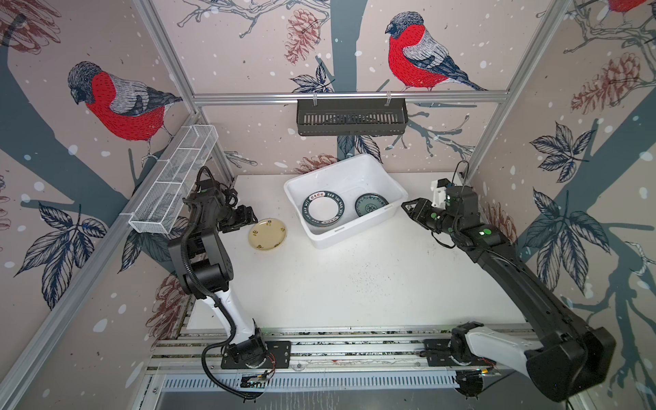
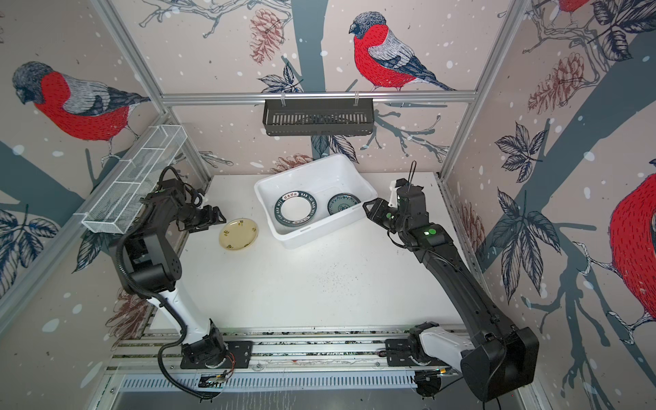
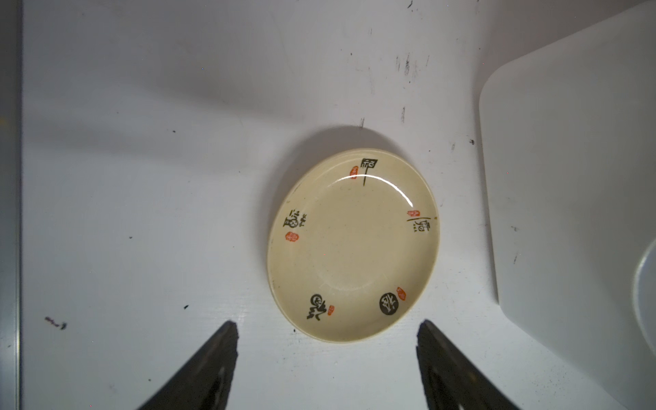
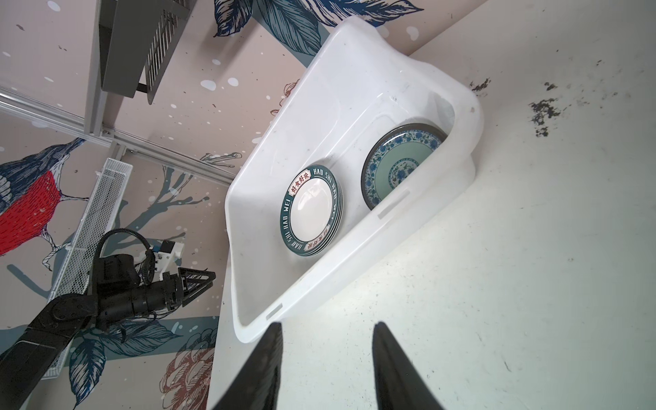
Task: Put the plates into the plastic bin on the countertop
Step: 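Move the left gripper out of the bin to above the cream plate, then lower the left gripper and pinch the cream plate's rim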
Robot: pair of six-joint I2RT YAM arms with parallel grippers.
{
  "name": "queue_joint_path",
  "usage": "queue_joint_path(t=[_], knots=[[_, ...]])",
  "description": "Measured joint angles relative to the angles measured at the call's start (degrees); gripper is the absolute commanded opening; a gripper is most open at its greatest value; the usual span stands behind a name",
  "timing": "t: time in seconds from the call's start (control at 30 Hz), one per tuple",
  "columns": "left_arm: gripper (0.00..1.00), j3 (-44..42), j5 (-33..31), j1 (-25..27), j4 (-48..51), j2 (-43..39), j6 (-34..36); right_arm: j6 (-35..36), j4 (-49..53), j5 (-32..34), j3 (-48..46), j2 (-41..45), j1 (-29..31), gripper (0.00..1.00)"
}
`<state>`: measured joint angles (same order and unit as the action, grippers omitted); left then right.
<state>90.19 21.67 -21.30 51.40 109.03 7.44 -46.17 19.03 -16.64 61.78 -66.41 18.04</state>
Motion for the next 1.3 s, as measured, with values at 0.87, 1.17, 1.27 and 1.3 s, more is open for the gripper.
queue_joint_path(t=[0.87,1.17,1.27,1.3], knots=[[0.68,-5.51,-0.66,-2.73,-2.62,1.33,6.47,-0.2,-1.11,0.17,-2.03,-0.39,2.03,0.43],[0.69,-7.19,-2.34,-1.66,-2.38,-1.84,6.47,-0.13,-1.29,0.04,-2.34,-0.72,1.6,0.43],[0.69,-8.09,-2.82,0.92,-2.49,-3.76,6.84,-0.11,-1.33,-0.07,-2.34,-1.03,1.4,0.43],[0.7,-8.24,-2.75,1.64,-2.51,-3.91,6.97,-0.11,-1.38,-0.09,-2.34,-1.05,1.4,0.43]])
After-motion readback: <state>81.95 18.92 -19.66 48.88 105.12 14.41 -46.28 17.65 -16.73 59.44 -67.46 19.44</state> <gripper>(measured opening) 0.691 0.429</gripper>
